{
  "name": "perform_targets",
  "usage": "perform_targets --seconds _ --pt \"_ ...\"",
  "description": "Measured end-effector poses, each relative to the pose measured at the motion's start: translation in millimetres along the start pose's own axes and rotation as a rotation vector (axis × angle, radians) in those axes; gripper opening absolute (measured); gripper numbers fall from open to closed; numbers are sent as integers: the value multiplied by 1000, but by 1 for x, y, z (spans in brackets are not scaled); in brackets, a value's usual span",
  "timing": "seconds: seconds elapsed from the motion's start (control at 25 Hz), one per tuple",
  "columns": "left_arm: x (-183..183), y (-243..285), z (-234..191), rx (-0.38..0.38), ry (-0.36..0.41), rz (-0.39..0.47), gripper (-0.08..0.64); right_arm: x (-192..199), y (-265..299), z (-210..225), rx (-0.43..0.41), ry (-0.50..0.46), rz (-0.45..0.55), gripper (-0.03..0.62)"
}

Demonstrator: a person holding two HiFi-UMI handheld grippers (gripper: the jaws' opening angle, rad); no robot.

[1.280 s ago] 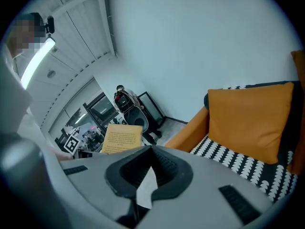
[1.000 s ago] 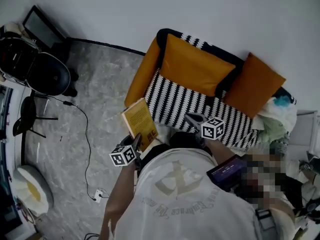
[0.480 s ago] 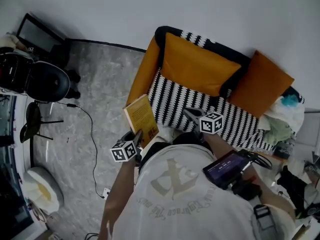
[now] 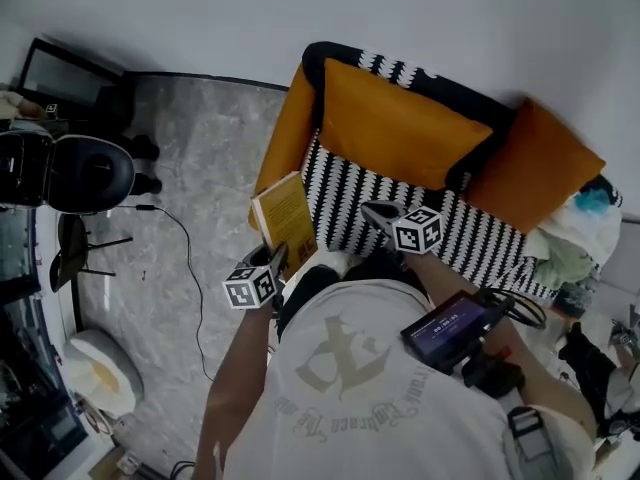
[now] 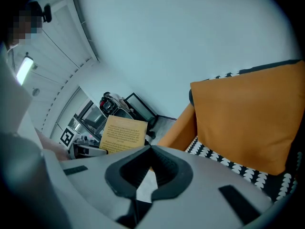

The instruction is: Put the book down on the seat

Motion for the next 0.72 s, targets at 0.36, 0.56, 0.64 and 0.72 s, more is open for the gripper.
perform_targets --seconds 0.36,0.56,0.64,0.72 --pt "-23 54 -2 -19 -8 -55 153 9 18 50 -20 49 -55 15" --pt "-18 64 4 -3 -5 -89 153 8 6 55 7 67 -57 15" --pt "-13 71 8 5 -3 -103 153 10 -1 61 26 73 -61 15" --pt "-12 81 0 10 1 -119 153 13 6 65 40 80 -64 15"
Point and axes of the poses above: the fingertips, and each gripper's own axes: y forward along the fingers, z to its right, x out of its underside, the point moved 1 cm from there along -y, backward along the fingers, and after that the axes turned 9 degrees about -y, right-handed, at the moved point
